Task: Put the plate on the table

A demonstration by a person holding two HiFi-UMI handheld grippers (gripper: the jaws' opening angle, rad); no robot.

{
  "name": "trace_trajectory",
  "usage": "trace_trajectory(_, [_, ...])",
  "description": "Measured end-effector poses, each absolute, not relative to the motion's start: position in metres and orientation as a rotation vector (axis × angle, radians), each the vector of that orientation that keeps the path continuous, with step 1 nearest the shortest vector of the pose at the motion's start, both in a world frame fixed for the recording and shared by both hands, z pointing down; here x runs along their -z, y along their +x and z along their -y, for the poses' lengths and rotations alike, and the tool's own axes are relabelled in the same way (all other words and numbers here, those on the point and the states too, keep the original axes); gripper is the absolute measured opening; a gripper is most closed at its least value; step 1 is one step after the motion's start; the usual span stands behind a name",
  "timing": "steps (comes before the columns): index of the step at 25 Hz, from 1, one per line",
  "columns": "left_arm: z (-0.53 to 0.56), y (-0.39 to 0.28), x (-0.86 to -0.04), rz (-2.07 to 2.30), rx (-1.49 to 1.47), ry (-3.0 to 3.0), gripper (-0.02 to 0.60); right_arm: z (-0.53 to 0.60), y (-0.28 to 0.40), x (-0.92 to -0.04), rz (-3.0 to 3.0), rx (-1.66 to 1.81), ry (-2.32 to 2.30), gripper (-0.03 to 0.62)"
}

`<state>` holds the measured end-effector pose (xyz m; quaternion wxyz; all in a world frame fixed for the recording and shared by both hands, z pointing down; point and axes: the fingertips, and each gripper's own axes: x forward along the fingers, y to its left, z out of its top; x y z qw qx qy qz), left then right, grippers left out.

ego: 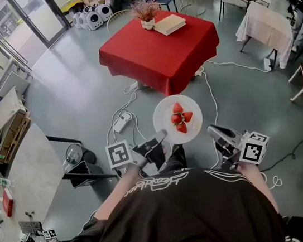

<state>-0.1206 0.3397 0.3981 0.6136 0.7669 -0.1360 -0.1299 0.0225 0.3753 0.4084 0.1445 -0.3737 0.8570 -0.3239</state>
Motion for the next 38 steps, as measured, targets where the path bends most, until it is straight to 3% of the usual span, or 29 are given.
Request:
trace_trajectory(11, [-0.252,-0.103,-0.417,0.309,0.291,1.721,0.017,-0.299,0.045,-0.430,-2.427,1.021,-1.135,0.008])
trace_trajectory(38, [0.084,-0.045,-0.440,0.275,0.222,1.670,0.017,0.031,0.112,-0.442,-2.291,1.130,-1.260,0.008])
